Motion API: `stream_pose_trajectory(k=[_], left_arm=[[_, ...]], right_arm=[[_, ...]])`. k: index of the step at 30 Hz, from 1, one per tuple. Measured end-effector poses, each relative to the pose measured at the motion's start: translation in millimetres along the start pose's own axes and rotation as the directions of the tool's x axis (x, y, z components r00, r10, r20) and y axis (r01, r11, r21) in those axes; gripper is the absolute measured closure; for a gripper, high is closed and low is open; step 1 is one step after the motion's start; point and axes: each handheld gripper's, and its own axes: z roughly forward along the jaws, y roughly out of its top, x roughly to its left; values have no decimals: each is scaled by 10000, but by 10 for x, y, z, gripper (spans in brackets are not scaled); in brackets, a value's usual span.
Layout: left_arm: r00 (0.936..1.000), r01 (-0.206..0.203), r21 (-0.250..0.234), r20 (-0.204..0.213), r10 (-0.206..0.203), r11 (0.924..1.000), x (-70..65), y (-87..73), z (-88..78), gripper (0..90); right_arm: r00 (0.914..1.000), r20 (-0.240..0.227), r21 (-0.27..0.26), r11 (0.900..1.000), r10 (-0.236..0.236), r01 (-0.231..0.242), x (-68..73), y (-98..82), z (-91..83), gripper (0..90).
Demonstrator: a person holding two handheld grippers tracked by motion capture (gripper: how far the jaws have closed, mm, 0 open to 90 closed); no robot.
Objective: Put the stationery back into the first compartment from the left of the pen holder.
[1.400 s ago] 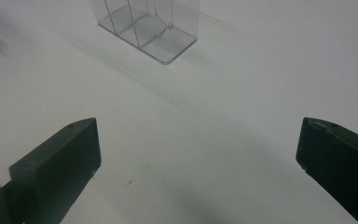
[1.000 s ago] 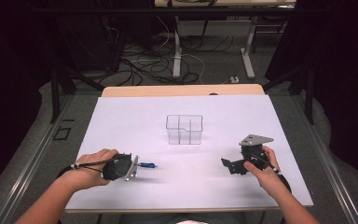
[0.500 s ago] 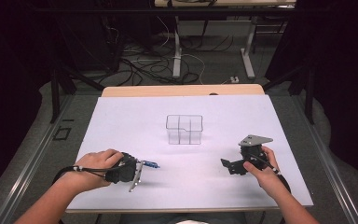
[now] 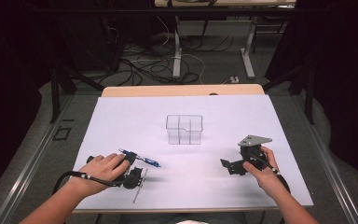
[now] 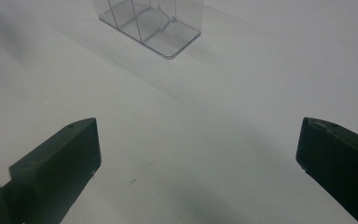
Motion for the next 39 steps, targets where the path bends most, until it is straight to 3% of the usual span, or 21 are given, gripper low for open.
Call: stream_pose_trajectory(k=[1, 5, 6, 8, 11, 12, 13, 14, 15, 16, 17, 18, 20, 23, 26, 28, 29, 30, 32, 36, 39], left_arm=[[9999, 74, -89, -76, -75, 9999, -17, -3, 0, 795], [9958, -384, -218, -835, 364, 9990, -4, -13, -24, 796], [9910, -673, -78, -1164, 659, 9977, 10, -16, -44, 796], [9865, -811, -56, -1432, 795, 9967, 38, -29, -76, 796], [9714, -1087, -62, -2129, 1049, 9941, 90, -46, -139, 796], [9626, -1257, -38, -2426, 1210, 9921, 99, -53, -148, 796], [9468, -1476, -64, -2901, 1394, 9890, 121, -59, -175, 796], [9477, -1486, 36, -2852, 1434, 9889, 148, -57, -194, 796], [9367, -1712, 226, -3062, 1699, 9850, 165, -56, -221, 796], [9320, -1645, -96, -3290, 1522, 9863, 191, -67, -222, 796], [9372, -1467, -228, -3230, 1316, 9889, 207, -66, -215, 795], [9282, -1739, 72, -3328, 1663, 9847, 225, -66, -237, 796], [9312, -1610, 166, -3286, 1574, 9868, 265, -60, -251, 795], [9209, -1799, 48, -3506, 1701, 9837, 298, -46, -254, 796], [9149, -1979, 105, -3569, 1885, 9802, 336, -19, -274, 796], [9157, -1958, -11, -3580, 1824, 9807, 359, -1, -275, 796], [9089, -2114, 57, -3667, 1987, 9774, 373, 13, -286, 796], [9100, -2107, 57, -3640, 1983, 9775, 384, 24, -287, 796], [9040, -2268, -33, -3728, 2092, 9739, 403, 50, -292, 796], [9015, -2373, -122, -3754, 2155, 9714, 443, 106, -285, 796], [9027, -2354, -215, -3754, 2104, 9717, 463, 139, -275, 796]], right_arm=[[10000, -26, -12, 10000, -45, 45, 0, 0, 3, 0], [10000, 0, -32, 10000, -70, 70, -1, 0, 4, 0], [10000, -14, -30, 10000, -53, 53, -1, 1, 2, 0], [10000, -15, -21, 10000, -42, 42, -3, 0, 3, 0], [10000, -7, -34, 10000, -40, 40, 0, 6, 4, 0], [10000, -7, -34, 10000, -40, 40, 0, 6, 4, 0], [9999, -36, 64, 9999, -121, 121, -6, 10, -4, 0], [10000, -43, 41, 10000, 27, -27, 3, 18, -5, 0], [10000, -40, -41, 10000, 8, -8, -1, 19, 2, 0], [9999, -85, -31, 10000, 81, -81, 1, 22, 1, 0], [9998, -163, 22, 9999, 146, -146, 2, 31, -1, 0], [9997, -194, 165, 9998, 116, -113, -1, 42, -6, 0], [9993, -336, 68, 9998, 183, -181, 4, 67, -3, 0], [9983, -504, 120, 9995, 298, -292, 16, 129, -12, 0], [9969, -629, 350, 9984, 466, -444, 40, 195, -3, 0], [9961, -699, 534, 9973, 536, -499, 58, 236, -5, 0], [9964, -722, 575, 9975, 446, -405, 61, 255, 2, 0], [9960, -767, 703, 9967, 456, -402, 71, 279, 0, 0], [9959, -825, 796, 9964, 371, -305, 86, 335, 7, 0], [9950, -1000, 966, 9953, 12, 85, 126, 486, -3, 12], [9929, -1170, 1036, 9940, -213, 336, 164, 608, -4, 83]])
